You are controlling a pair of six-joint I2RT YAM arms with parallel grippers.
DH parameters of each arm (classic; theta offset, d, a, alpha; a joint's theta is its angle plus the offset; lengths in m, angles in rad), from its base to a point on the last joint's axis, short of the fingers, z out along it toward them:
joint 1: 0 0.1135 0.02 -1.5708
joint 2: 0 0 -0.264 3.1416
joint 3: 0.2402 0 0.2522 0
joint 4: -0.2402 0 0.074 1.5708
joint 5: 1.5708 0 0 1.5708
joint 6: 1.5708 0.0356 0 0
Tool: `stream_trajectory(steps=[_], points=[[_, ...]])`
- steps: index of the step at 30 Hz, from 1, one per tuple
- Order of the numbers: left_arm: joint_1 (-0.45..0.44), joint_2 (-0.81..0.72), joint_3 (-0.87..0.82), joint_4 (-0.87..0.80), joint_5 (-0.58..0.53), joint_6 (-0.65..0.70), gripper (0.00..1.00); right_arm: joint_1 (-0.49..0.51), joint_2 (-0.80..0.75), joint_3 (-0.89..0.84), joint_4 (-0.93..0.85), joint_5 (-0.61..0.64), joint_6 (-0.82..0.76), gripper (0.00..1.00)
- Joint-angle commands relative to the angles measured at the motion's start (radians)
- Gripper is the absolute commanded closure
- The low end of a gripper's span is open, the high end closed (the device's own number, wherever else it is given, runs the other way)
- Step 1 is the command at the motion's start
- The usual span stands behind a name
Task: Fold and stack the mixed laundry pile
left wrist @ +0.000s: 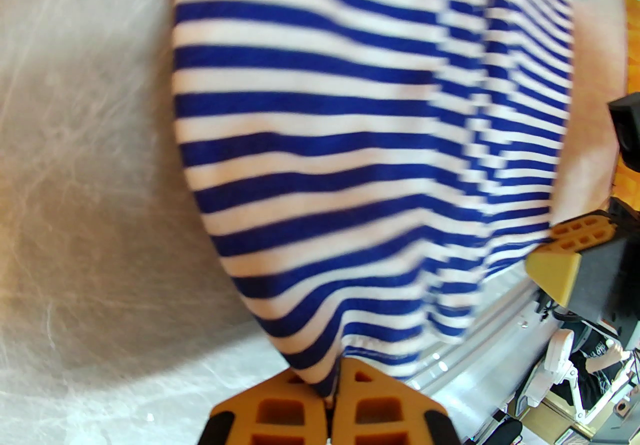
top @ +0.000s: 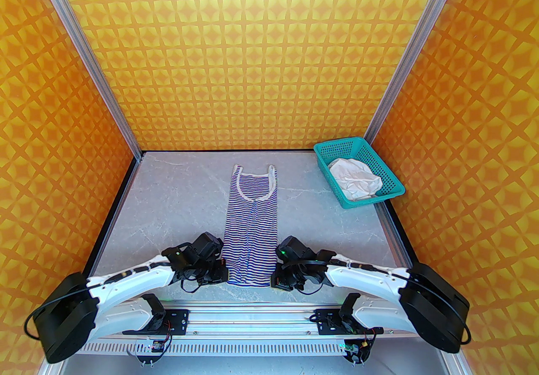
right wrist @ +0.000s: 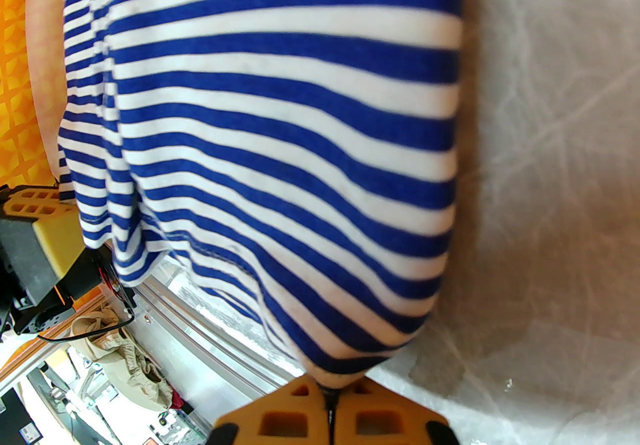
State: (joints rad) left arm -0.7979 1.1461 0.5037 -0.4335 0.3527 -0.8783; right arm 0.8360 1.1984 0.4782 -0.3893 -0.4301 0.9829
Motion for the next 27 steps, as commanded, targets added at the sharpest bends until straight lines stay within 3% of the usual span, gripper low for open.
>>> stream_trajectory(steps=[1, 7, 15, 27], points=[[-0.001, -0.030, 0.068, -0.033, -0.059, 0.045, 1.00, 0.001, -0.070, 0.084, -0.150, 0.115, -0.039, 1.00], [0.039, -0.048, 0.189, -0.065, -0.122, 0.123, 1.00, -0.057, -0.054, 0.236, -0.313, 0.204, -0.126, 1.00], [0.147, 0.099, 0.362, -0.036, -0.124, 0.210, 1.00, -0.177, 0.084, 0.480, -0.425, 0.298, -0.298, 1.00], [0.319, 0.353, 0.579, 0.071, -0.103, 0.305, 1.00, -0.353, 0.374, 0.784, -0.369, 0.280, -0.458, 1.00]])
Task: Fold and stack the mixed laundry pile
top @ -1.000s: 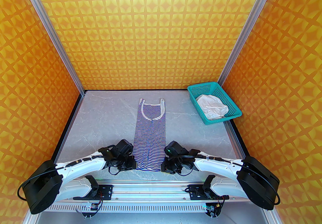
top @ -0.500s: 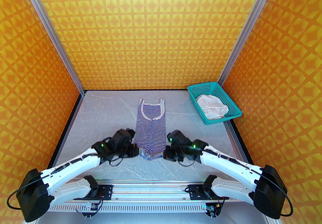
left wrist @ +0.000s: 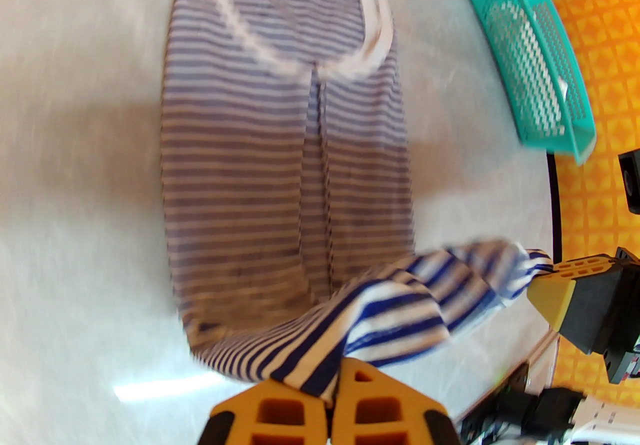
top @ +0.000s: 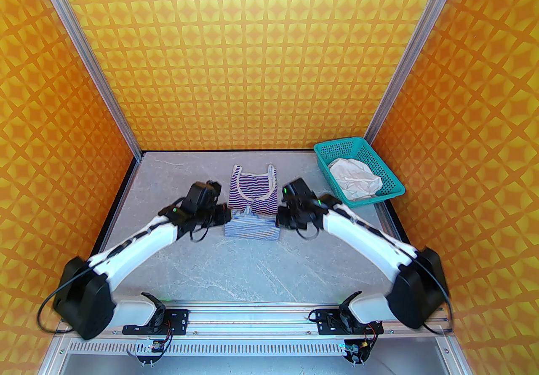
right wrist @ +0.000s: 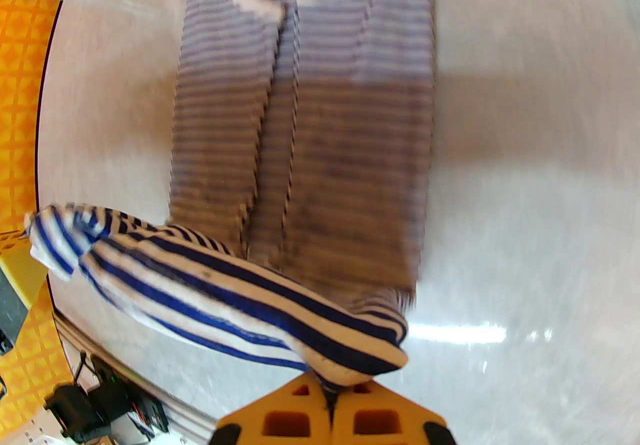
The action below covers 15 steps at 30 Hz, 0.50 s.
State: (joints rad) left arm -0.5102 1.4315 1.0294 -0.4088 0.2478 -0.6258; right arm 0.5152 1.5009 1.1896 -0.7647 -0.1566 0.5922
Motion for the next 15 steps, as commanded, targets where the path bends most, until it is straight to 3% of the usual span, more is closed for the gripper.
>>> stream_trajectory(steps=[1, 11, 14, 15], points=[[0.042, 0.092, 0.066, 0.055, 0.012, 0.055, 1.00, -0.044, 0.100, 0.092, 0.009, 0.000, -0.076, 1.00], [0.115, 0.358, 0.172, 0.220, 0.060, 0.056, 1.00, -0.137, 0.370, 0.224, 0.141, -0.116, -0.140, 1.00], [0.138, 0.442, 0.189, 0.314, 0.070, 0.055, 0.95, -0.155, 0.439, 0.244, 0.227, -0.150, -0.161, 1.00], [0.148, 0.473, 0.193, 0.350, 0.073, 0.055, 0.92, -0.162, 0.465, 0.254, 0.252, -0.166, -0.168, 0.93]])
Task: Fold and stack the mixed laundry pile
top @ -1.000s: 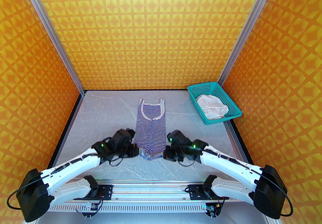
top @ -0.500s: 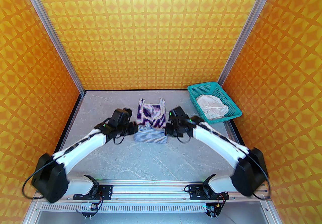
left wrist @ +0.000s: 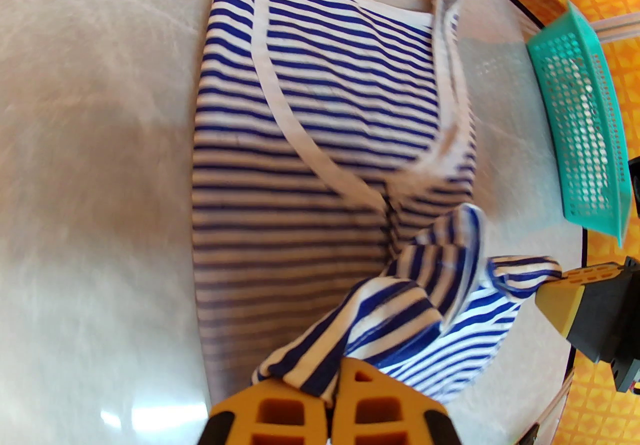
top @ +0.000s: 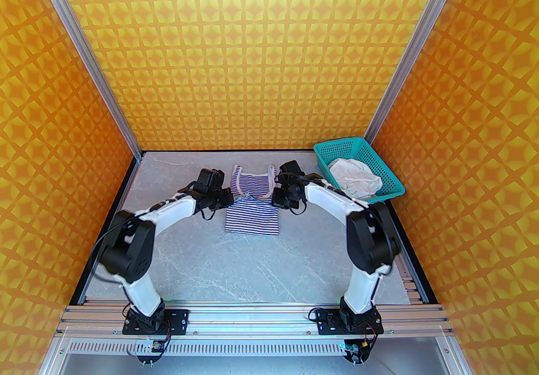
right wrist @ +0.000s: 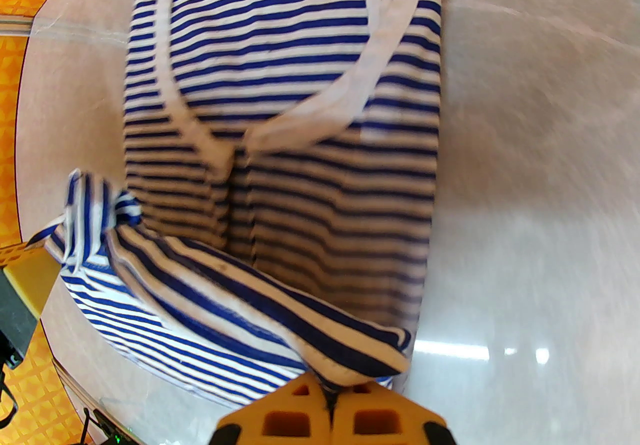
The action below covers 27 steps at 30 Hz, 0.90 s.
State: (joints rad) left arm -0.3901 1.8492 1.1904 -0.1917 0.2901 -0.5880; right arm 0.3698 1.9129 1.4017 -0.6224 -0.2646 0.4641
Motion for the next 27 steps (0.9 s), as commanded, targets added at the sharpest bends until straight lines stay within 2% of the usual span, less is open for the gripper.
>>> stream_trajectory(steps=[1, 2, 3, 6, 8, 12, 16, 18, 22, 27], points=[[0.036, 0.080, 0.031, 0.170, 0.030, 0.019, 0.87, -0.025, 0.081, 0.059, 0.133, -0.081, -0.053, 0.82], [0.042, 0.100, 0.032, 0.191, 0.030, 0.020, 0.76, -0.031, 0.103, 0.067, 0.151, -0.094, -0.057, 0.69], [0.050, 0.119, 0.025, 0.226, 0.030, 0.012, 0.63, -0.040, 0.124, 0.068, 0.182, -0.106, -0.056, 0.65], [0.073, 0.130, -0.023, 0.359, 0.030, -0.007, 0.54, -0.064, 0.147, 0.039, 0.299, -0.151, -0.034, 0.63], [0.076, 0.114, -0.041, 0.391, 0.030, 0.009, 0.46, -0.079, 0.137, 0.006, 0.370, -0.182, -0.009, 0.61], [0.078, 0.011, -0.087, 0.377, 0.027, 0.057, 0.46, -0.097, 0.061, -0.046, 0.390, -0.187, 0.004, 0.58], [0.077, -0.126, -0.146, 0.151, -0.003, 0.056, 0.46, -0.098, -0.074, -0.121, 0.279, -0.094, 0.005, 0.53], [0.071, -0.185, -0.196, 0.048, -0.003, 0.038, 0.46, -0.098, -0.131, -0.187, 0.228, -0.092, 0.048, 0.52], [0.029, -0.289, -0.313, -0.053, 0.014, 0.024, 0.42, -0.096, -0.223, -0.378, 0.223, -0.201, 0.112, 0.50], [0.015, -0.320, -0.434, 0.013, 0.129, -0.034, 0.39, -0.054, -0.313, -0.590, 0.320, -0.299, 0.193, 0.50]])
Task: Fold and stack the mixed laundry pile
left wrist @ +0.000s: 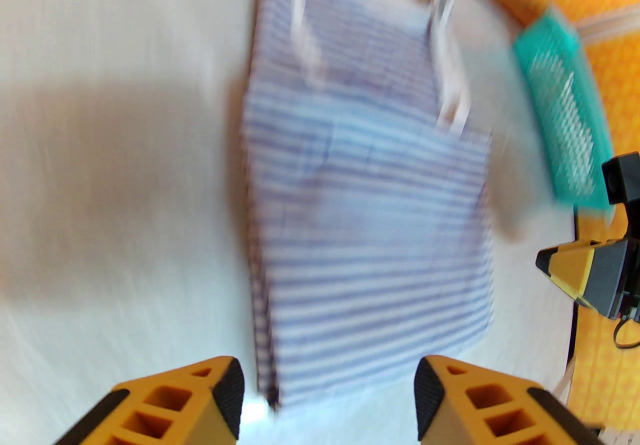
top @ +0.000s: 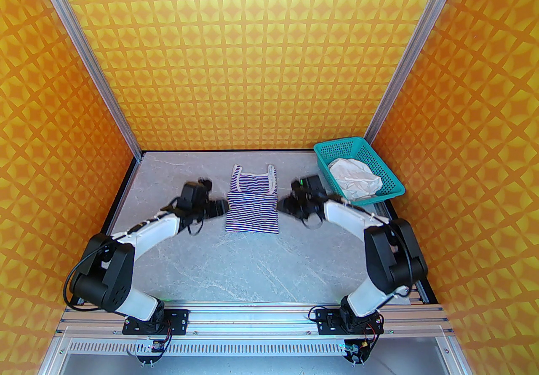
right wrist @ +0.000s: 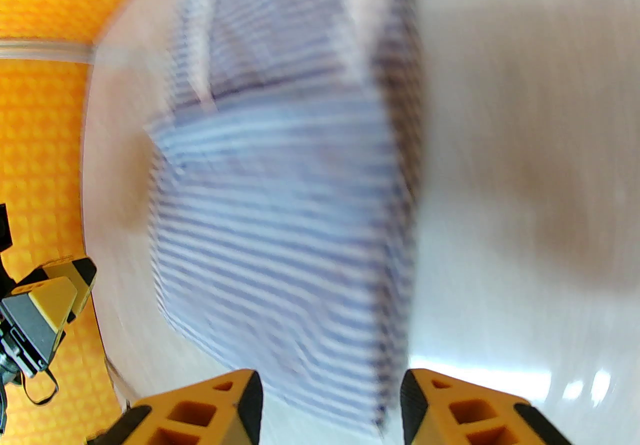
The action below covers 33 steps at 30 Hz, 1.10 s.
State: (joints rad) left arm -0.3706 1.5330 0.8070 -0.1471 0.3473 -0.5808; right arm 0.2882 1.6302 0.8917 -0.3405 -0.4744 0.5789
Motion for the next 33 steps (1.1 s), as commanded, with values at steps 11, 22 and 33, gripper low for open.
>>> stream_trajectory(steps=[11, 22, 33], points=[[-0.057, 0.139, -0.056, 0.139, 0.113, -0.122, 0.41, 0.039, 0.021, -0.173, 0.267, -0.165, 0.206, 0.55], [-0.062, 0.166, -0.005, 0.126, 0.108, -0.097, 0.68, 0.039, 0.066, -0.097, 0.265, -0.156, 0.205, 0.78], [-0.062, 0.100, -0.005, 0.005, 0.055, 0.004, 1.00, 0.040, 0.007, -0.108, 0.156, -0.092, 0.156, 0.98]])
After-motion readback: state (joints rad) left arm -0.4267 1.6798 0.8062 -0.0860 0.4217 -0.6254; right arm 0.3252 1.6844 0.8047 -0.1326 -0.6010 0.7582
